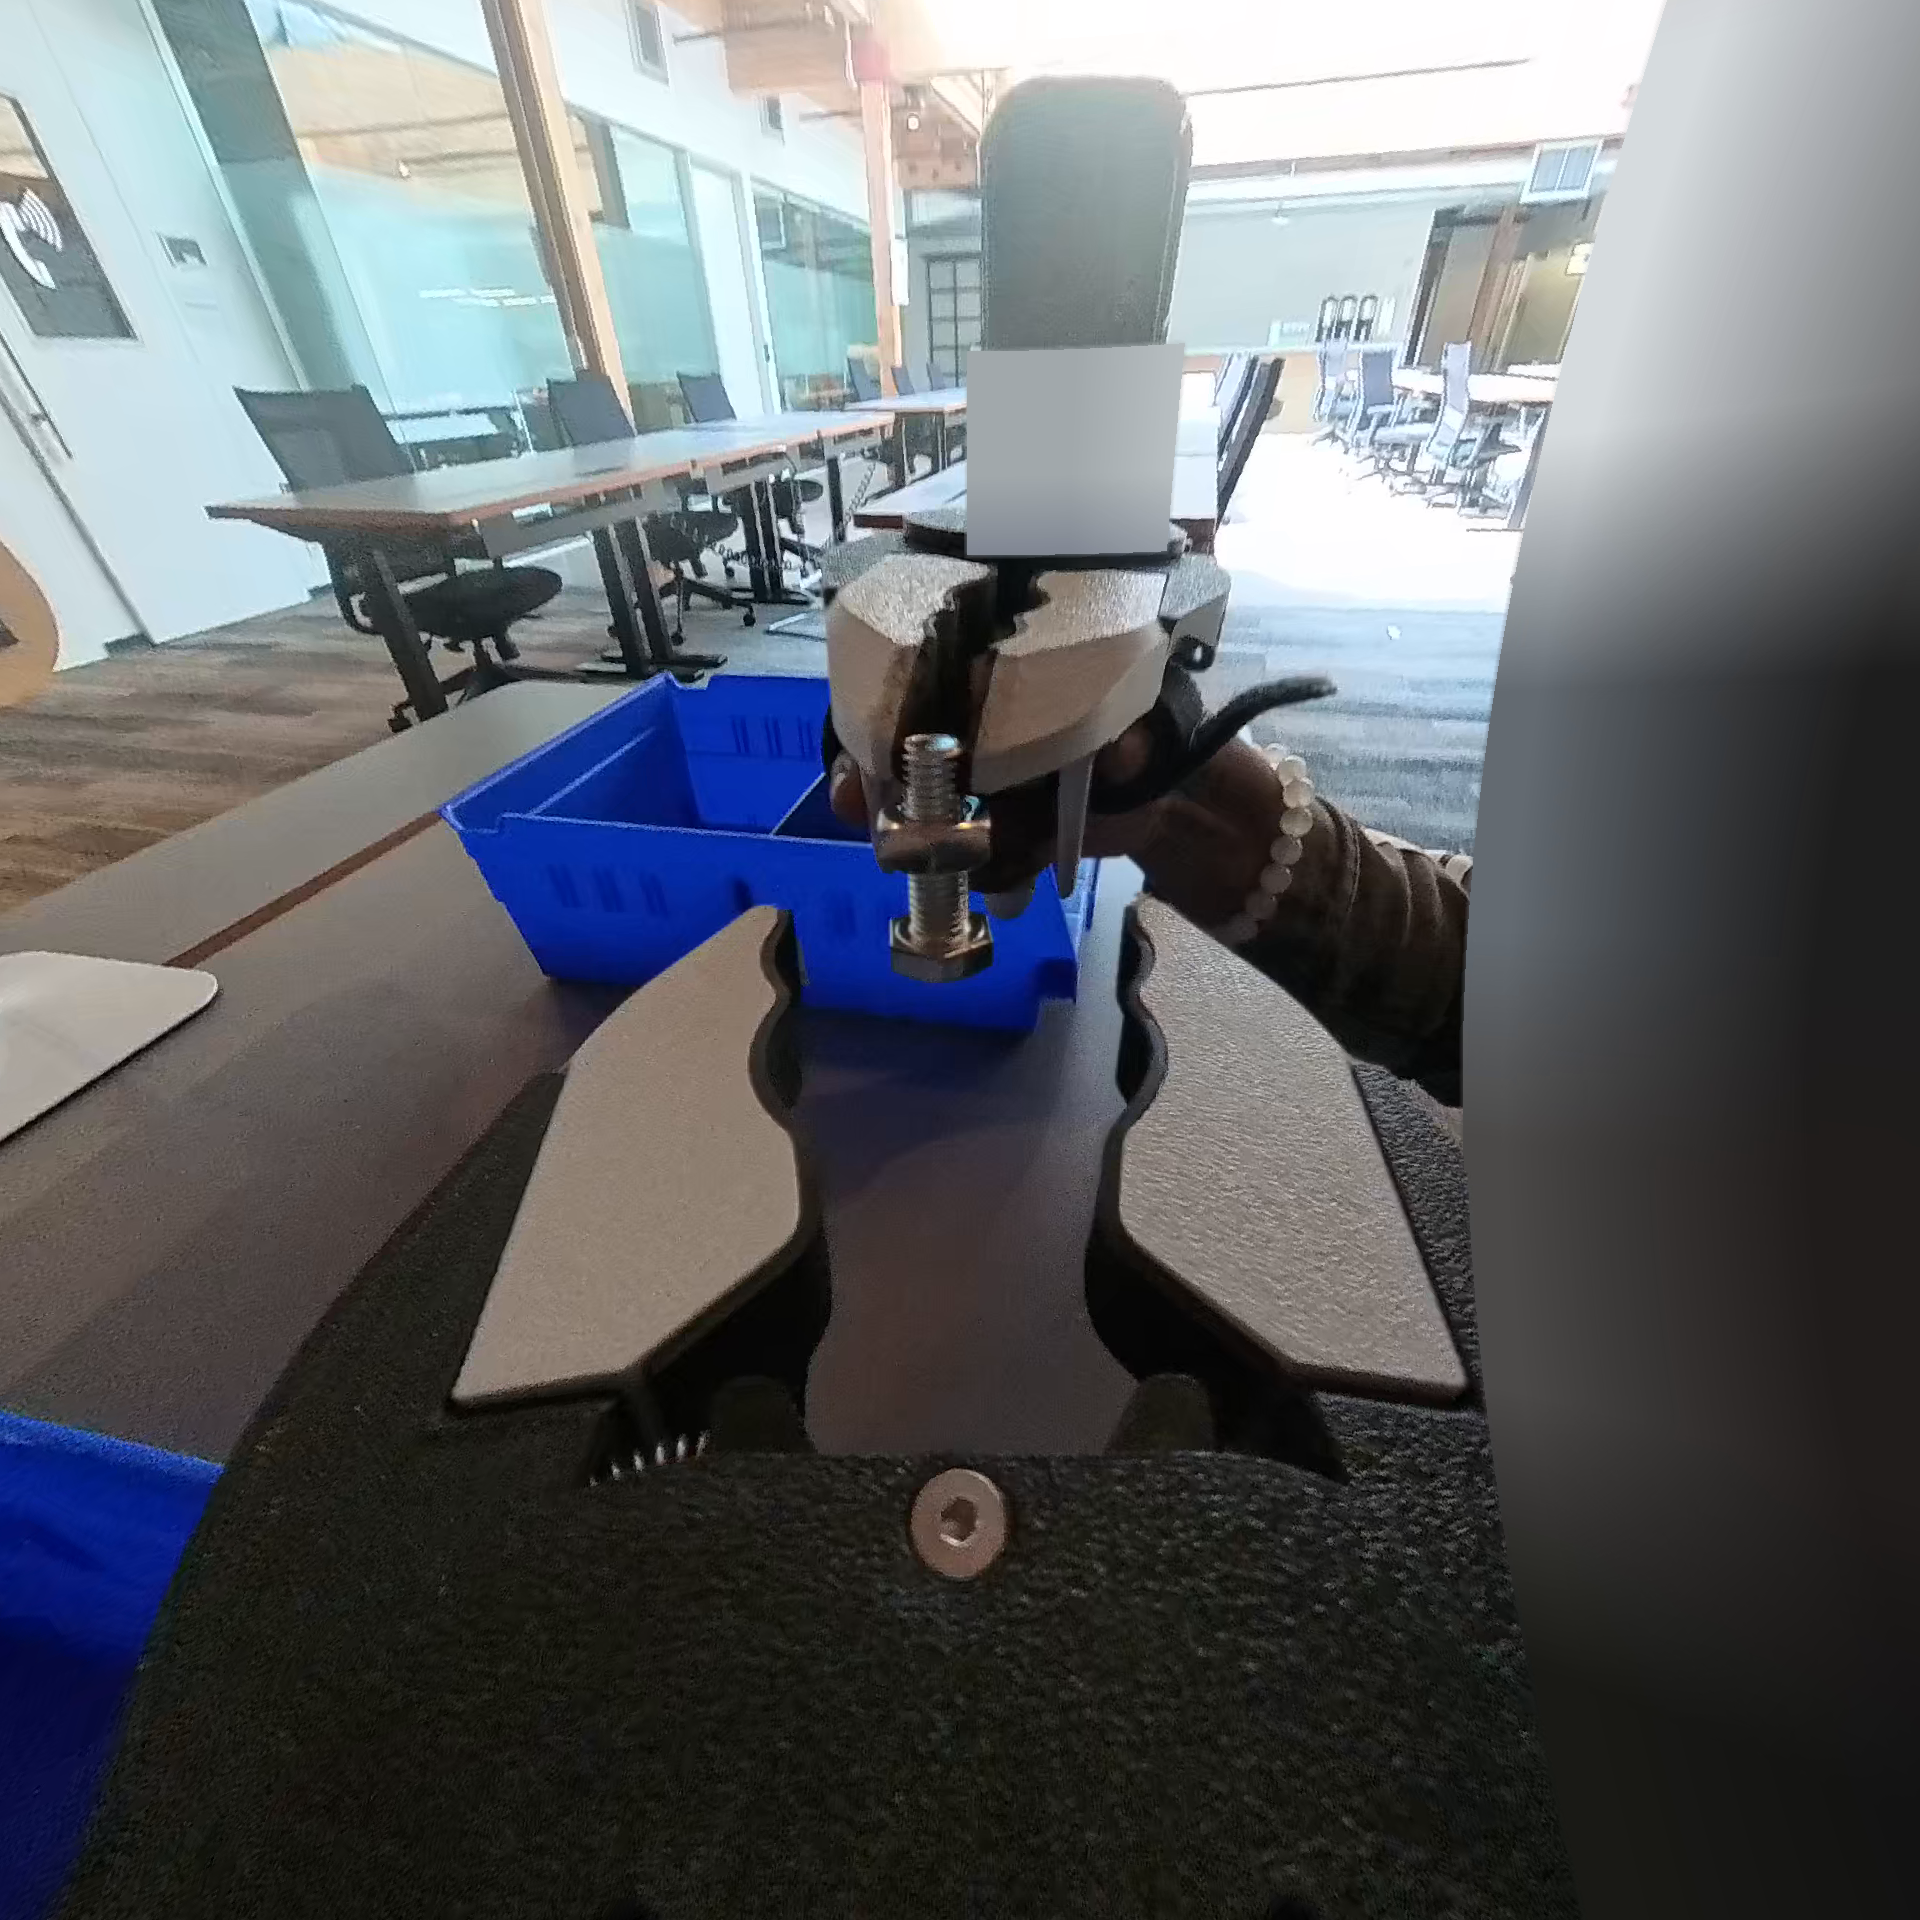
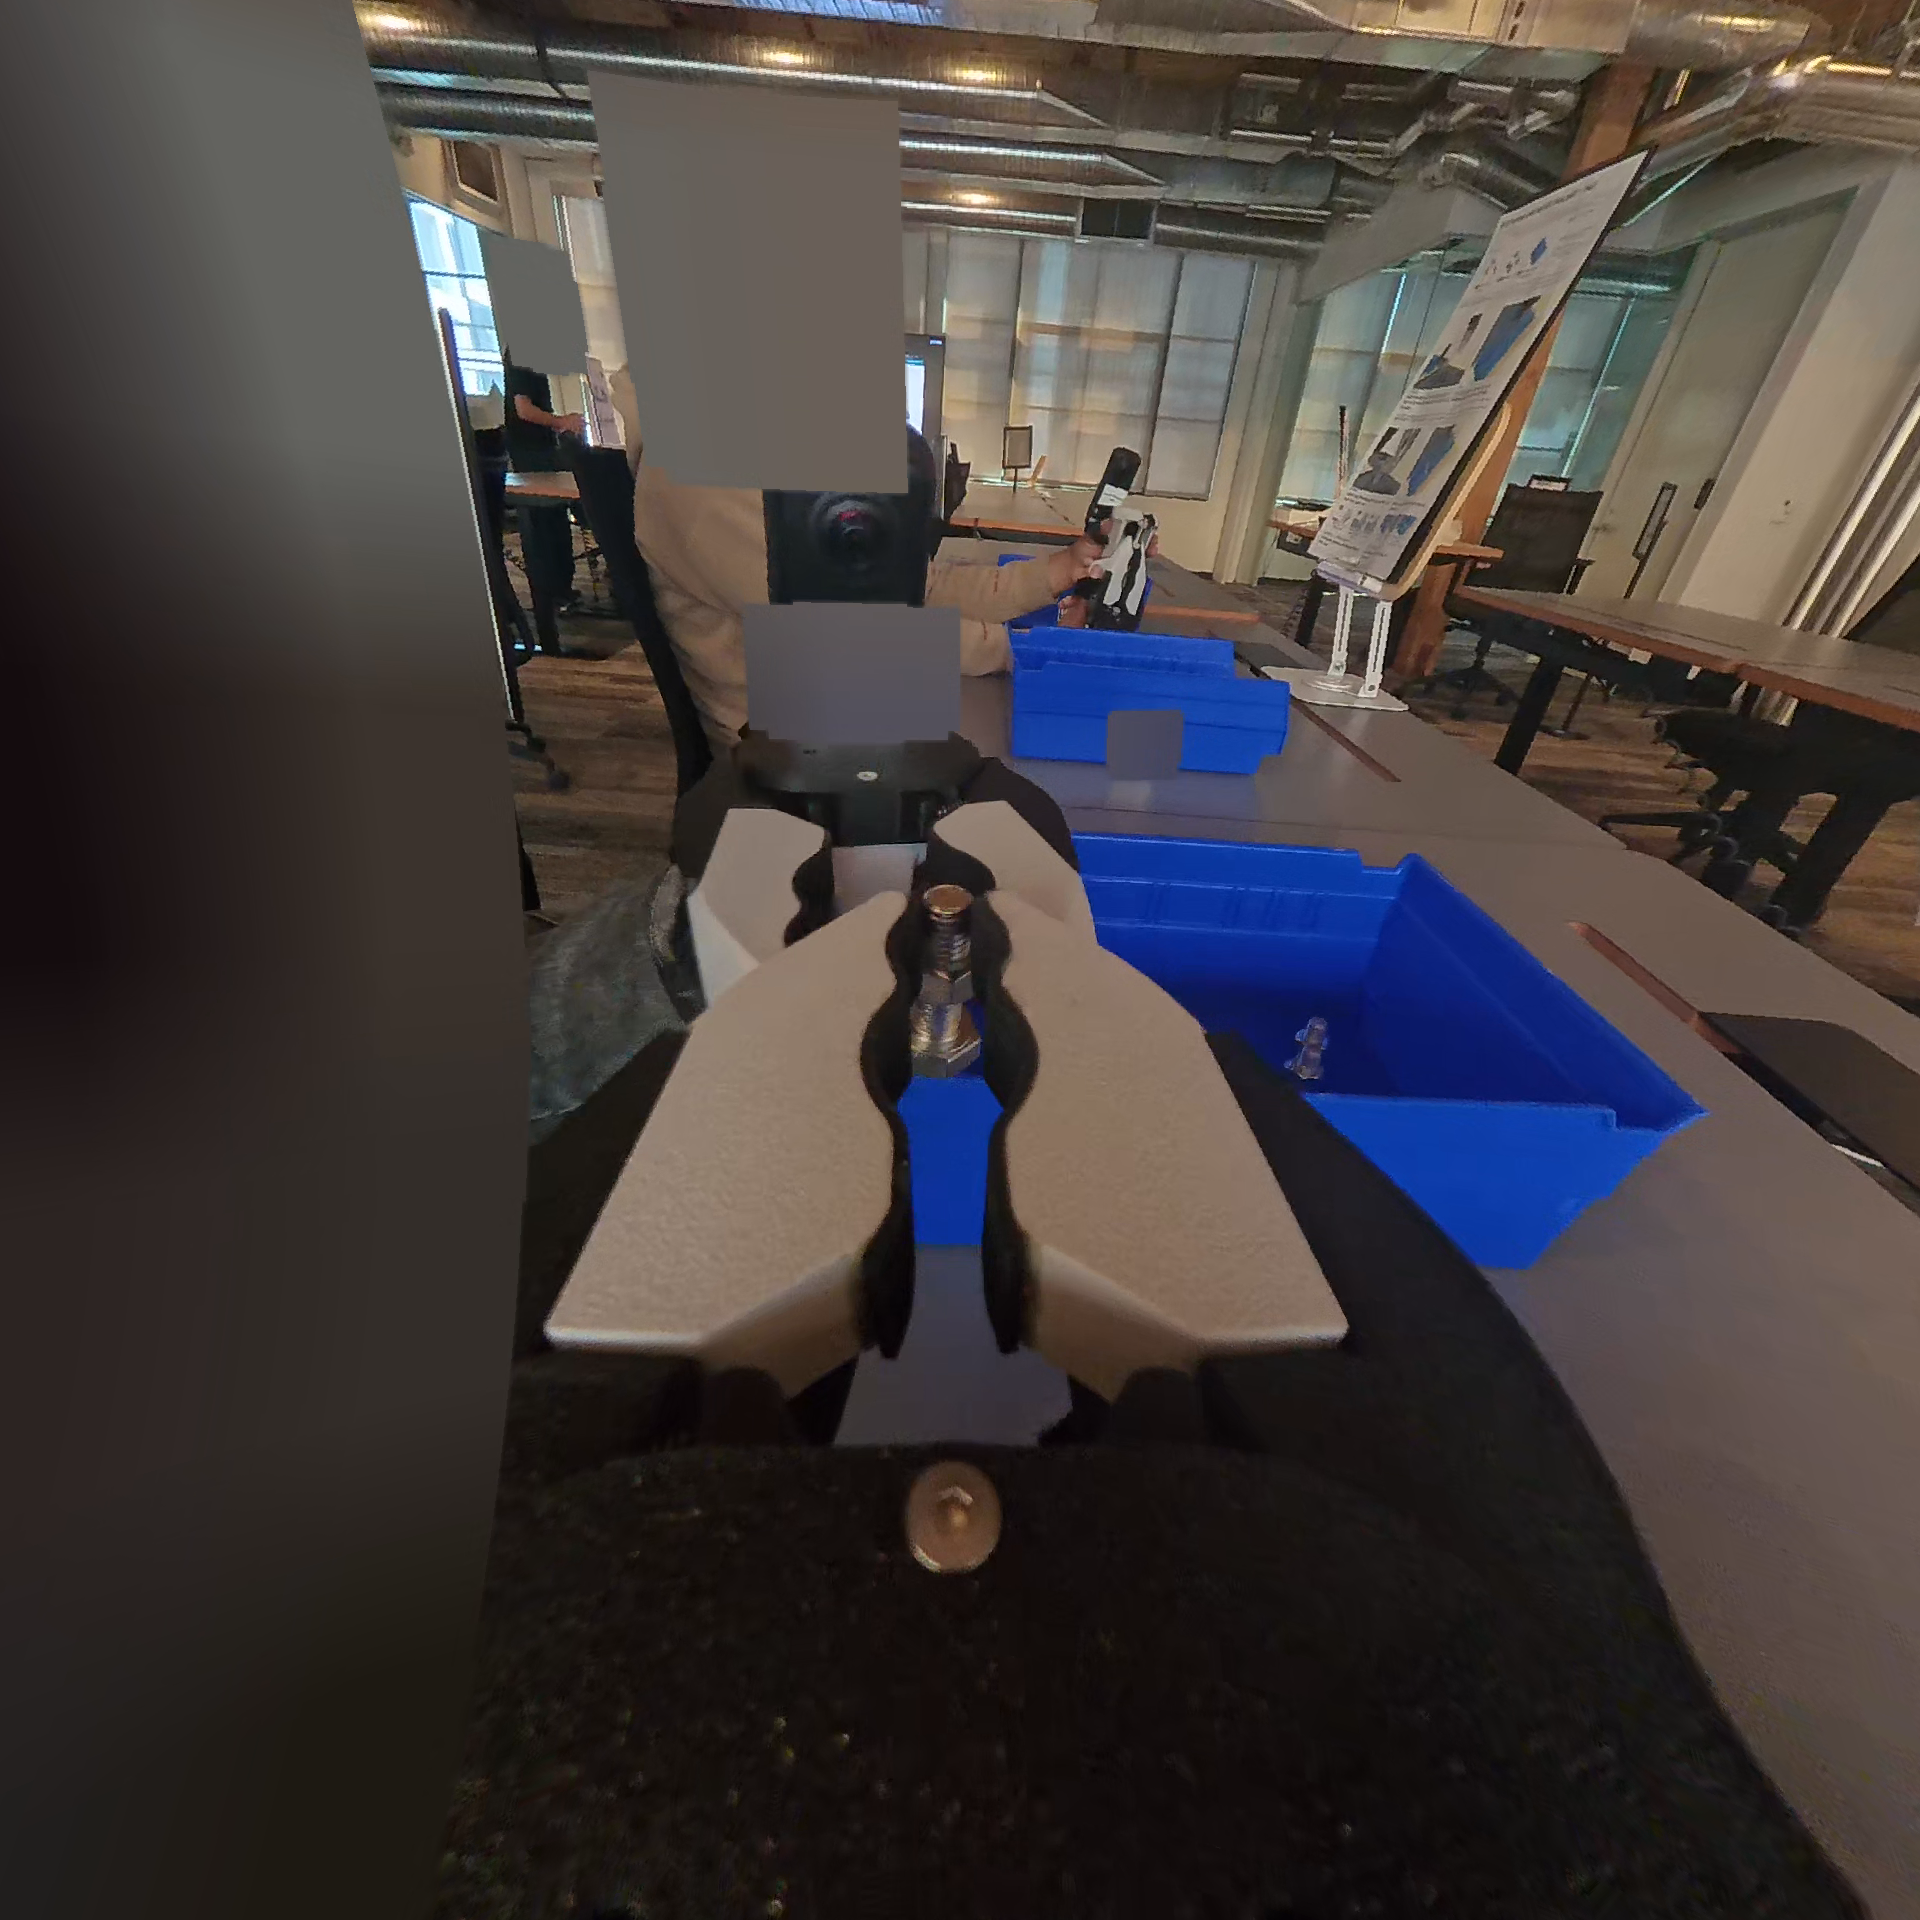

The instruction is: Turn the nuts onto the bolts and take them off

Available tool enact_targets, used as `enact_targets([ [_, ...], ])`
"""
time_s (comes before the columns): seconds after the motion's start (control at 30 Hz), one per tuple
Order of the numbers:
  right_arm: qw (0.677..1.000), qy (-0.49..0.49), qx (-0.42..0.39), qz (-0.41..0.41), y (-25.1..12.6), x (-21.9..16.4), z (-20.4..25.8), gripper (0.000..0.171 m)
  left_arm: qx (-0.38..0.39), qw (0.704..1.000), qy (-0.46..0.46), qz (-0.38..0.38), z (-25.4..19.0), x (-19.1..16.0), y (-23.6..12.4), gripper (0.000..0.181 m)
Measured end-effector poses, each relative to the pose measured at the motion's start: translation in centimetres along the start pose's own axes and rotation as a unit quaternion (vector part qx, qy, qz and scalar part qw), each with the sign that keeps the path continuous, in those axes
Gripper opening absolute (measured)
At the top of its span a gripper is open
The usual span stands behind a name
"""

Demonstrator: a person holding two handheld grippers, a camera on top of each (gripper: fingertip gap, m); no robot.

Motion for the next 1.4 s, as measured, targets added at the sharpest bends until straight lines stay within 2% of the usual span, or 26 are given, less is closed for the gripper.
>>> enact_targets([
  [0.1, 1.000, 0.001, -0.001, -0.006, -0.1, 0.1, -0.1, 0.008, 0.005, 1.000, 0.006, 0.016, 0.0, -0.5, 0.3, 0.057],
  [0.17, 1.000, 0.000, -0.003, -0.005, -0.1, 0.1, -0.1, 0.008, 0.012, 1.000, 0.002, 0.000, 0.1, -0.6, 0.3, 0.045],
  [0.33, 1.000, 0.003, -0.003, -0.003, -0.1, 0.0, -0.1, 0.008, 0.012, 1.000, -0.017, -0.015, 0.2, -0.6, 0.1, 0.036],
  [0.5, 1.000, 0.005, 0.005, -0.006, 0.1, 0.1, 0.0, 0.008, 0.008, 1.000, -0.010, 0.008, -0.2, -0.5, 0.3, 0.030],
  [0.6, 1.000, 0.006, 0.012, -0.009, 0.3, 0.2, 0.2, 0.007, 0.015, 1.000, 0.000, 0.005, -0.3, -0.3, 0.3, 0.018],
  [0.9, 1.000, 0.003, 0.013, -0.027, 0.1, 0.6, 0.4, 0.008, 0.011, 1.000, -0.028, -0.007, -0.8, 0.1, 0.5, 0.018],
  [0.93, 0.999, 0.002, 0.010, -0.034, 0.0, 0.7, 0.5, 0.015, 0.012, 0.999, -0.028, -0.009, -0.9, 0.2, 0.6, 0.018],
  [0.97, 0.999, 0.002, 0.005, -0.037, -0.1, 0.7, 0.5, 0.038, 0.020, 0.999, -0.024, -0.007, -1.0, 0.2, 0.7, 0.018],
  [1.0, 0.999, 0.003, 0.002, -0.032, -0.1, 0.7, 0.6, 0.052, 0.026, 0.999, -0.019, -0.008, -1.0, 0.2, 0.8, 0.018],
  [1.07, 1.000, -0.006, -0.010, -0.023, -0.1, 0.6, 0.9, 0.073, 0.029, 0.999, -0.024, -0.023, -1.2, 0.3, 1.0, 0.018],
  [1.1, 0.999, -0.015, -0.019, -0.021, 0.0, 0.6, 1.1, 0.077, 0.029, 0.999, -0.025, -0.028, -1.3, 0.3, 1.2, 0.018],
  [1.4, 0.997, -0.026, -0.070, -0.028, -1.1, 1.2, 1.0, 0.062, 0.026, 0.999, -0.021, -0.040, -2.1, 0.2, 2.7, 0.018],
])
Point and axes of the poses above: each gripper's, where its closed fingertips meet, y out along the fingers, x out of its top, z = x × y across the jaws, the point moved 10 cm from there along -y, back along the fingers, and after that the axes turned 12 degrees about -z, right-handed, at the moved point
